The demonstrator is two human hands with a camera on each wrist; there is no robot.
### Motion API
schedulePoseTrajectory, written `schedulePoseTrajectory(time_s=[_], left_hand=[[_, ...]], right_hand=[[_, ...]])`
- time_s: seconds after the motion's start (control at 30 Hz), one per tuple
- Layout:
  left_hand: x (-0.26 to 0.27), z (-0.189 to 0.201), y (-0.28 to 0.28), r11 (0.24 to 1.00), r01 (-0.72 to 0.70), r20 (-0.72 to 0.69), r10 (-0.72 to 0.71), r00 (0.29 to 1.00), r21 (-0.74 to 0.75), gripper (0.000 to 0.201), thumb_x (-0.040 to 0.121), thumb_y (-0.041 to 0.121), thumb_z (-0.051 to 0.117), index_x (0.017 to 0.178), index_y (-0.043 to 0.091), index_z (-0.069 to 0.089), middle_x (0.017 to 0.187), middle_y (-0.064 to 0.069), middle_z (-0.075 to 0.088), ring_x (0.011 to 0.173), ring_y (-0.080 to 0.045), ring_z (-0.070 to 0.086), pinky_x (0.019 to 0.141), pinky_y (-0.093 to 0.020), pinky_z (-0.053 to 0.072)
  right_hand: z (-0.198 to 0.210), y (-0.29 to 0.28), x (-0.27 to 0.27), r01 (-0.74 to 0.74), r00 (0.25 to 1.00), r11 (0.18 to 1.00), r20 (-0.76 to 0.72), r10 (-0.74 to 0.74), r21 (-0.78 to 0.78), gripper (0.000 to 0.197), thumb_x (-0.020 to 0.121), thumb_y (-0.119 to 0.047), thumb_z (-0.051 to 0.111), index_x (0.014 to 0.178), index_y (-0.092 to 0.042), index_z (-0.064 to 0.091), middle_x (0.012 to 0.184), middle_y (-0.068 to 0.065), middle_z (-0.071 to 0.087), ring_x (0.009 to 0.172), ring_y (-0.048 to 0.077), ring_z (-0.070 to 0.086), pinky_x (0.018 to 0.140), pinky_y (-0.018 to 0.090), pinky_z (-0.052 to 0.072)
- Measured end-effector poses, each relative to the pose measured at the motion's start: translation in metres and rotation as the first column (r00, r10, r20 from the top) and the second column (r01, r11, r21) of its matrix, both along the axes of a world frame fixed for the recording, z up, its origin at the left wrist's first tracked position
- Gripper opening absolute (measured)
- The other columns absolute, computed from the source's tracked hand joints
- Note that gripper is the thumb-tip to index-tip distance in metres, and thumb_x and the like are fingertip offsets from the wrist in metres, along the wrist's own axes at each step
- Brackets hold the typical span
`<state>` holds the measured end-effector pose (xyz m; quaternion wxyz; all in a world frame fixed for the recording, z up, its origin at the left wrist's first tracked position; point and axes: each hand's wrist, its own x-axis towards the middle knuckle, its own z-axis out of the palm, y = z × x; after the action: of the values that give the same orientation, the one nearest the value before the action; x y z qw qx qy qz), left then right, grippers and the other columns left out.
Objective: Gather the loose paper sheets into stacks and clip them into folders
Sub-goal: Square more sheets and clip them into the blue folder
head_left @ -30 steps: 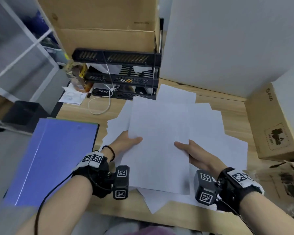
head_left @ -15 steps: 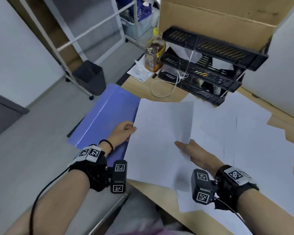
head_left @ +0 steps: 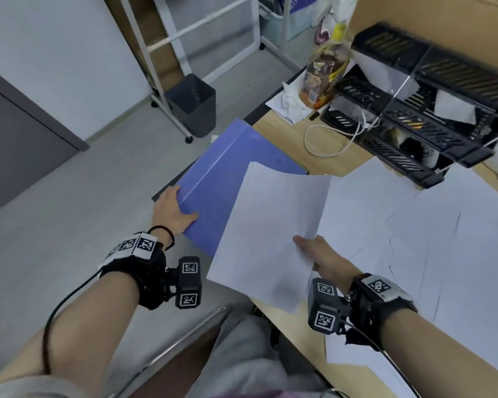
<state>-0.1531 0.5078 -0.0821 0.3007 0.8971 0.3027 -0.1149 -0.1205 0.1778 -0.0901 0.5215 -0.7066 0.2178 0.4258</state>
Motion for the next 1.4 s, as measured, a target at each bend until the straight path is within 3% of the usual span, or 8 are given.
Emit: schedulePoseTrajectory(time_s=[0.2, 0.5, 0.63, 0.73, 0.83, 0.97, 1.2, 1.4], left_hand=[[-0.013, -0.003, -0.015, 0.986, -0.163, -0.135, 0.157, 0.978, -0.029, 0.098, 0.052, 0.069, 0.066, 0.135, 0.022, 0.043, 0.136, -0.009, 0.045, 0.123, -0.033, 0.046, 0.101, -0.052, 0.04], [-0.024, 0.009, -0.026, 0.846, -0.232, 0.0, 0.265, 0.964, -0.481, 0.048, 0.087, 0.047, 0.06, 0.121, 0.012, 0.054, 0.113, -0.004, 0.062, 0.098, -0.024, 0.061, 0.091, -0.041, 0.049], [-0.015, 0.028, -0.03, 0.79, -0.185, 0.062, 0.271, 0.961, -0.585, 0.02, 0.091, 0.039, 0.058, 0.092, 0.019, 0.062, 0.106, -0.019, 0.065, 0.088, -0.026, 0.063, 0.093, -0.052, 0.049], [-0.009, 0.04, -0.048, 0.711, -0.165, 0.068, 0.288, 0.955, -0.684, 0.011, 0.095, 0.026, 0.055, 0.098, 0.019, 0.062, 0.098, -0.009, 0.068, 0.072, -0.015, 0.069, 0.065, -0.029, 0.056], [0.003, 0.038, -0.068, 0.633, -0.125, 0.027, 0.226, 0.974, -0.764, 0.022, 0.096, 0.026, 0.051, 0.114, 0.015, 0.058, 0.103, -0.002, 0.069, 0.081, -0.016, 0.07, 0.059, -0.023, 0.056], [0.034, 0.03, -0.107, 0.575, -0.109, -0.048, 0.119, 0.992, -0.811, 0.035, 0.092, 0.031, 0.057, 0.121, 0.012, 0.057, 0.108, -0.01, 0.07, 0.088, -0.027, 0.068, 0.081, -0.042, 0.055], [0.062, 0.024, -0.199, 0.569, 0.025, -0.104, -0.192, 0.976, -0.822, 0.019, 0.096, 0.024, 0.051, 0.115, 0.02, 0.05, 0.076, 0.007, 0.072, 0.057, -0.008, 0.07, 0.047, -0.024, 0.055], [0.063, 0.014, -0.232, 0.596, 0.124, -0.194, -0.44, 0.877, -0.793, 0.042, 0.09, 0.036, 0.06, 0.113, 0.002, 0.06, 0.105, -0.016, 0.071, 0.09, -0.029, 0.068, 0.091, -0.045, 0.052]], right_hand=[[0.004, 0.02, -0.003, 0.055, 0.998, 0.997, 0.014, -0.055, 0.049, 0.024, 0.097, -0.016, 0.051, 0.116, -0.003, 0.057, 0.101, 0.016, 0.07, 0.087, 0.033, 0.066, 0.086, 0.046, 0.054], [0.008, -0.003, 0.0, 0.303, 0.952, 0.948, 0.002, -0.305, 0.098, 0.024, 0.098, -0.01, 0.05, 0.119, 0.001, 0.054, 0.092, 0.011, 0.067, 0.078, 0.028, 0.065, 0.064, 0.036, 0.053], [0.033, -0.026, 0.014, 0.317, 0.943, 0.933, 0.053, -0.33, 0.172, 0.029, 0.098, -0.01, 0.051, 0.123, 0.003, 0.055, 0.098, 0.012, 0.069, 0.086, 0.03, 0.066, 0.076, 0.039, 0.055], [0.055, -0.049, 0.015, 0.293, 0.942, 0.927, 0.095, -0.322, 0.236, 0.029, 0.098, -0.016, 0.054, 0.123, -0.003, 0.06, 0.101, 0.006, 0.074, 0.094, 0.026, 0.069, 0.088, 0.039, 0.054], [0.072, -0.078, 0.007, 0.301, 0.93, 0.902, 0.116, -0.349, 0.308, 0.024, 0.098, -0.02, 0.055, 0.117, -0.009, 0.064, 0.105, 0.004, 0.075, 0.098, 0.023, 0.071, 0.091, 0.039, 0.054], [0.087, -0.12, -0.012, 0.388, 0.881, 0.85, 0.127, -0.455, 0.356, 0.022, 0.097, -0.019, 0.055, 0.117, -0.012, 0.064, 0.107, 0.004, 0.075, 0.094, 0.019, 0.073, 0.072, 0.029, 0.059], [0.1, -0.186, -0.057, 0.556, 0.764, 0.766, 0.166, -0.624, 0.323, 0.03, 0.096, -0.022, 0.057, 0.123, -0.011, 0.061, 0.114, 0.006, 0.073, 0.103, 0.024, 0.07, 0.088, 0.037, 0.054], [0.121, -0.207, -0.07, 0.58, 0.735, 0.738, 0.168, -0.657, 0.345, 0.035, 0.096, -0.021, 0.056, 0.129, -0.009, 0.057, 0.119, 0.008, 0.07, 0.11, 0.026, 0.067, 0.099, 0.043, 0.049]])
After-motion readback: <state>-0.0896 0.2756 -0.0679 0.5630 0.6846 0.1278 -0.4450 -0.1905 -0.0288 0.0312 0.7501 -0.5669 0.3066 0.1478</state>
